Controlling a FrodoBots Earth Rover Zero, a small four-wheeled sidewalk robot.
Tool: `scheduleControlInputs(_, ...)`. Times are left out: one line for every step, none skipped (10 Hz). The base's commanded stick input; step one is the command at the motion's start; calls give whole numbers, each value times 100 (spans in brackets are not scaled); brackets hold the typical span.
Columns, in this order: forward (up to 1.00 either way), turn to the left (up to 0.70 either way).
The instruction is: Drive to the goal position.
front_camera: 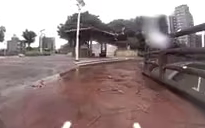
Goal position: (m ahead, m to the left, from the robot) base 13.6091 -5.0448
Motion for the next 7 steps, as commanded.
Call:
scheduleControlInputs(50,0)
scheduleControlInputs(50,0)
scheduleControlInputs(50,-11)
scheduleControlInputs(50,-26)
scheduleControlInputs(50,-41)
scheduleControlInputs(50,-38)
scheduleControlInputs(50,-8)
